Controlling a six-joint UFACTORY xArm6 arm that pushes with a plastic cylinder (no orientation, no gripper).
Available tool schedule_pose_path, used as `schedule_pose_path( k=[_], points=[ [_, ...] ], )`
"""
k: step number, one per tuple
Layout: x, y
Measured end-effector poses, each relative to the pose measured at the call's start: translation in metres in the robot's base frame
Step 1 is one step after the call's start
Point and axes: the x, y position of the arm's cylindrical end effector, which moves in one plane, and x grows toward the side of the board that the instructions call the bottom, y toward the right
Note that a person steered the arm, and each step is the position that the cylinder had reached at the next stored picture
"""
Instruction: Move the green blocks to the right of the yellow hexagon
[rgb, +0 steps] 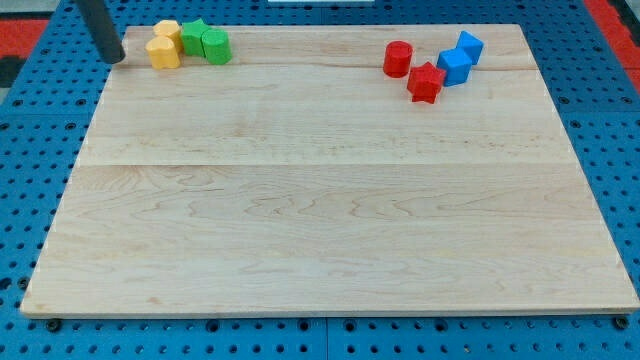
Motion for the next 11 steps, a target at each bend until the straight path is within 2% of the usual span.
schedule_pose_path(
  k=[2,3,4,5,6,7,8,9,10,11],
  points=[
    [-0.043,0.004],
    [-0.056,0.044],
    [-0.033,0.136],
    [-0.006,0.159],
    [-0.017,0.144],
    [-0.029,0.154],
    [-0.033,0.18],
    [-0.033,0.234],
    [0.011,0.208],
    [0.026,0.185]
  ],
)
